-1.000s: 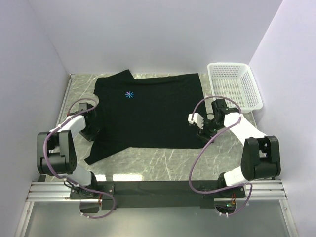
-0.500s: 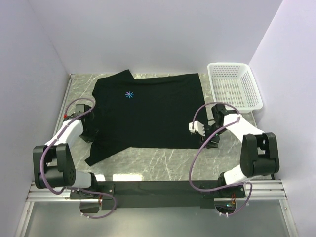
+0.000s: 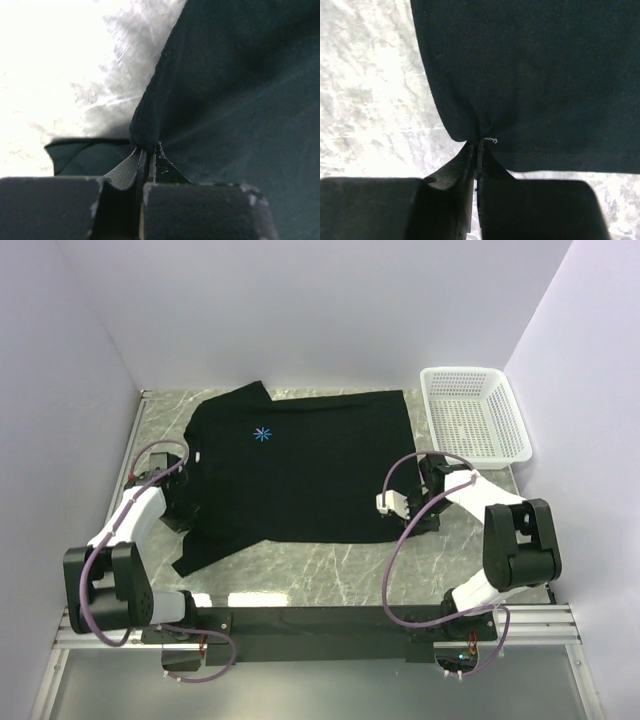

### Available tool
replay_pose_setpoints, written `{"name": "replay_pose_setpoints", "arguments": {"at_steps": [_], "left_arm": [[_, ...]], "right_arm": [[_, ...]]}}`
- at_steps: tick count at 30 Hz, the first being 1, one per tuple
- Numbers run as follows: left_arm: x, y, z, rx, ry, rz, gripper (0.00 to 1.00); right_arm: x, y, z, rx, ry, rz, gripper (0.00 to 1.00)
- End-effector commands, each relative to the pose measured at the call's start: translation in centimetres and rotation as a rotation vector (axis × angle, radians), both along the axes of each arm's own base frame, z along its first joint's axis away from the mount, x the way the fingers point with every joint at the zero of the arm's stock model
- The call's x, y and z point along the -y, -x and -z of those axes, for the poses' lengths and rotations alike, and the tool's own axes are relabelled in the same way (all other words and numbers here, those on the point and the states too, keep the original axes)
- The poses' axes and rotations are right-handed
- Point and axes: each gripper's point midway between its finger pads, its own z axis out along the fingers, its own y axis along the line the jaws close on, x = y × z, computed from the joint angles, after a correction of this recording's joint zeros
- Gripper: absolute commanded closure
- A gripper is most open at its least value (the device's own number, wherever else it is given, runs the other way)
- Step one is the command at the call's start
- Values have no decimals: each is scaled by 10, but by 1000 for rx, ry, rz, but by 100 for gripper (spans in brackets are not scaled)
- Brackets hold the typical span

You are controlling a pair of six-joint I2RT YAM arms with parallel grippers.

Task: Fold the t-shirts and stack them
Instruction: Flatten the tshirt out

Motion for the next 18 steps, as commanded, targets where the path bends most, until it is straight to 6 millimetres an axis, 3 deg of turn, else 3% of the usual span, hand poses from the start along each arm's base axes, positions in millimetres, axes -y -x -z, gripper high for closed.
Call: {"name": "replay_pose_setpoints", "arguments": {"at_steps": [1,4,7,18], "left_arm": [[4,18,-15,-7,22,11,99],[3,30,-24,-9,25,-3,99],[4,44,-29,-23,38,-8,99],[34,94,-36,-81,169,23,99]], "right_arm": [[2,4,-27,58,-34,-13,98],[6,11,-47,87,-49,-14,100],[11,25,-54,72,-44,-33,100],[38,82,-29,-59,65,-35,100]]}}
